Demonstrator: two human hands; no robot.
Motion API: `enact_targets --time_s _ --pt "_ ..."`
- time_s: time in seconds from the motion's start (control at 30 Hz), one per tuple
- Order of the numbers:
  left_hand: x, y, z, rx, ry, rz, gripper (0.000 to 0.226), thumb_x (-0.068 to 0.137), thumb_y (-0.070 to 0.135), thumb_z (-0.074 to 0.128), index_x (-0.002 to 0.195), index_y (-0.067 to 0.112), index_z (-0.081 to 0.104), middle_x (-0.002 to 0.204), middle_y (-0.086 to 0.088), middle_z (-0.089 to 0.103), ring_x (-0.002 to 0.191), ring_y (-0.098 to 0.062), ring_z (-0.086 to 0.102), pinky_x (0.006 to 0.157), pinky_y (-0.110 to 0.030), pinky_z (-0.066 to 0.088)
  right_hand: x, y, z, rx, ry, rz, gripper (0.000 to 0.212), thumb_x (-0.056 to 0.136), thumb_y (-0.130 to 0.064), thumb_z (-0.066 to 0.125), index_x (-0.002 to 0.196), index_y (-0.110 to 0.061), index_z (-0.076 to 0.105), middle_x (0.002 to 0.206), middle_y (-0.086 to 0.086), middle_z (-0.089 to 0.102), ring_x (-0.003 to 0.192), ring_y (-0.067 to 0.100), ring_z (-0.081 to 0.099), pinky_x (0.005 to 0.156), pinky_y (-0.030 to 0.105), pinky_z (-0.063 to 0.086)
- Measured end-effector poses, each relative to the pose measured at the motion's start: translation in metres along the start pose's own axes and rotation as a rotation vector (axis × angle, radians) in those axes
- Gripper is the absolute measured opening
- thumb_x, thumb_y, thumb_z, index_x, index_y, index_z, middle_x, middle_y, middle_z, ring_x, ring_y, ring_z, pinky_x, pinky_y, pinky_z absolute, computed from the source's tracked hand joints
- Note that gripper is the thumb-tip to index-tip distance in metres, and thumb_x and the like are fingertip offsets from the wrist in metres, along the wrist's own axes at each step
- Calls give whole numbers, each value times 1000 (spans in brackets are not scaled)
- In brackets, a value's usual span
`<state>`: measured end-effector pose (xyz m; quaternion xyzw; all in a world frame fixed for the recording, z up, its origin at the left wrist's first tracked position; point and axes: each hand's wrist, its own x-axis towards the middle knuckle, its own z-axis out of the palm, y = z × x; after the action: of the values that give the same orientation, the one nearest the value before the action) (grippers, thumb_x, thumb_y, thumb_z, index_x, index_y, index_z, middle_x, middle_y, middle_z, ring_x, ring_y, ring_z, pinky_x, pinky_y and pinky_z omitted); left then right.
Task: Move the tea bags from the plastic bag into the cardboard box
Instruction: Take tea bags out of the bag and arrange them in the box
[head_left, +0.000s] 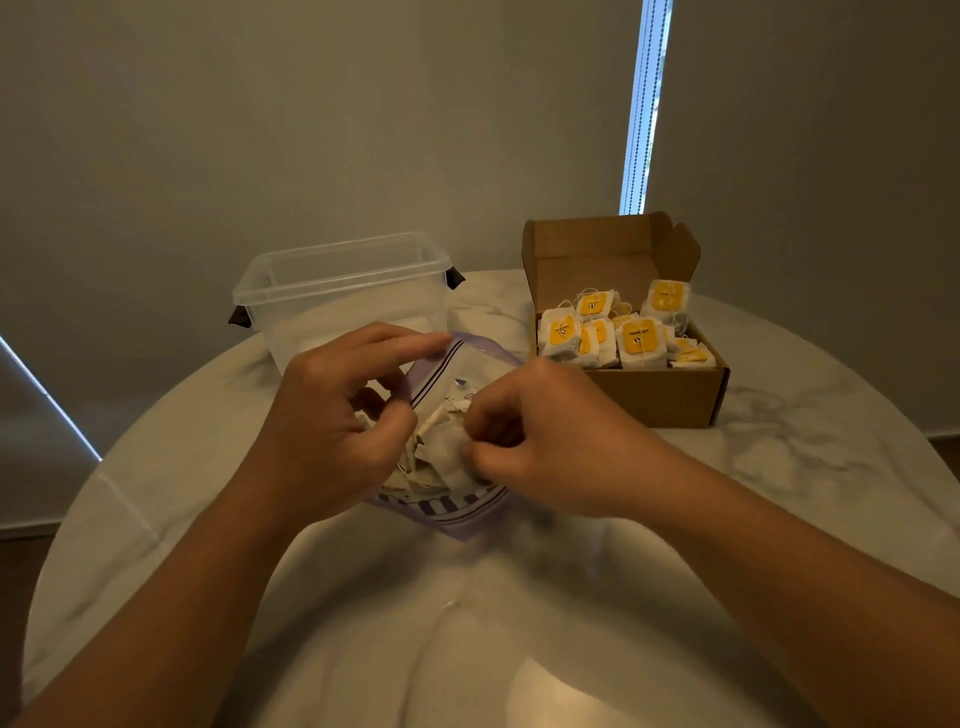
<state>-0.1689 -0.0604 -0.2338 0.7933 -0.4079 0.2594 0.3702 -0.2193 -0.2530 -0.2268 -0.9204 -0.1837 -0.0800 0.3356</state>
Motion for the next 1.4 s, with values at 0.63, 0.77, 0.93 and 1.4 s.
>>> enact_targets --time_s 0.63,0.77,0.93,1.4 --pt "0 2 1 13 10 -25 49 83 29 44 125 14 65 112 7 65 88 -13 62 60 -28 57 -13 24 -68 627 -36 -72 15 78 0 69 93 2 71 78 12 71 70 21 65 64 24 56" --pt "0 2 1 14 11 -30 48 83 31 43 125 16 64 112 10 64 90 -12 62 60 -29 58 -11 35 -83 711 160 -69 19 71 -12 69 87 -4 71 84 15 70 78 25 66 66 26 58" --pt "1 2 2 5 10 -9 46 83 31 43 123 18 63 111 13 63 91 -9 62 60 -27 57 -3 51 -111 642 397 -80 9 74 -16 71 79 -19 77 78 4 72 73 19 62 63 26 50" --pt "0 -1 2 -10 11 20 46 84 29 45 123 12 65 111 9 66 88 -12 64 59 -25 58 29 83 -149 263 759 100 8 87 -10 70 91 -17 70 84 -5 67 66 -2 62 56 8 45"
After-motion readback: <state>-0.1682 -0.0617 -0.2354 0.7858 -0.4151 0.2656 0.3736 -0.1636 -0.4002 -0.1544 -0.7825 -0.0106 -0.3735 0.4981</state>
